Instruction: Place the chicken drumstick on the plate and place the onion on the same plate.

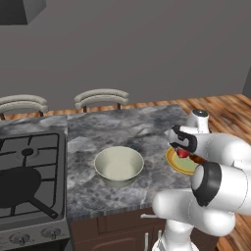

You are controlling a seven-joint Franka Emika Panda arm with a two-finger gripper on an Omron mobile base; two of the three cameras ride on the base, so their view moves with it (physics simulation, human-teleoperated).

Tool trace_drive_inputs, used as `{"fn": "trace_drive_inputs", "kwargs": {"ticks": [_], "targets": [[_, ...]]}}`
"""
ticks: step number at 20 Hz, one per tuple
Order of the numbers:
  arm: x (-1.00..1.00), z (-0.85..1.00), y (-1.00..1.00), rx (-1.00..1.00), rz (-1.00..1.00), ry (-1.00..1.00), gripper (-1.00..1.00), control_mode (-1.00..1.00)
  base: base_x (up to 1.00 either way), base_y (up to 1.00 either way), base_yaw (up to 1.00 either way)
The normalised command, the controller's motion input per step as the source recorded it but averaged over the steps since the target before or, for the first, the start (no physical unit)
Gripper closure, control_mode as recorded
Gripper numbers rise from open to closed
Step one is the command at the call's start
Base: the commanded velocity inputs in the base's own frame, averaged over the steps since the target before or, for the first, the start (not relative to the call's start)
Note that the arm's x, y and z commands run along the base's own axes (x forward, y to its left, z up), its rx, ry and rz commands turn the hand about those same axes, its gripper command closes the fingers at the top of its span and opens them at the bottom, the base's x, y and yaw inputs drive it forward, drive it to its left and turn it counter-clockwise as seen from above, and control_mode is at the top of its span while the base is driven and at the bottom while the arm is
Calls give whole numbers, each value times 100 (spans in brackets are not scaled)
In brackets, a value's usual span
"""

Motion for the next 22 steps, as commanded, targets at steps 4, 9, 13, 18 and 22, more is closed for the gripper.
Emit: {"fn": "trace_drive_inputs", "kwargs": {"ticks": [4, 9, 13, 18, 22], "targets": [[0, -1, 0, 0, 0, 0, 100, -100, 0, 0, 0], [0, -11, 0, 0, 0, 0, 100, -100, 0, 0, 0], [0, -16, 0, 0, 0, 0, 100, -100, 0, 0, 0], [0, -13, 0, 0, 0, 0, 100, -100, 0, 0, 0], [0, -6, 0, 0, 0, 0, 100, -100, 0, 0, 0]]}}
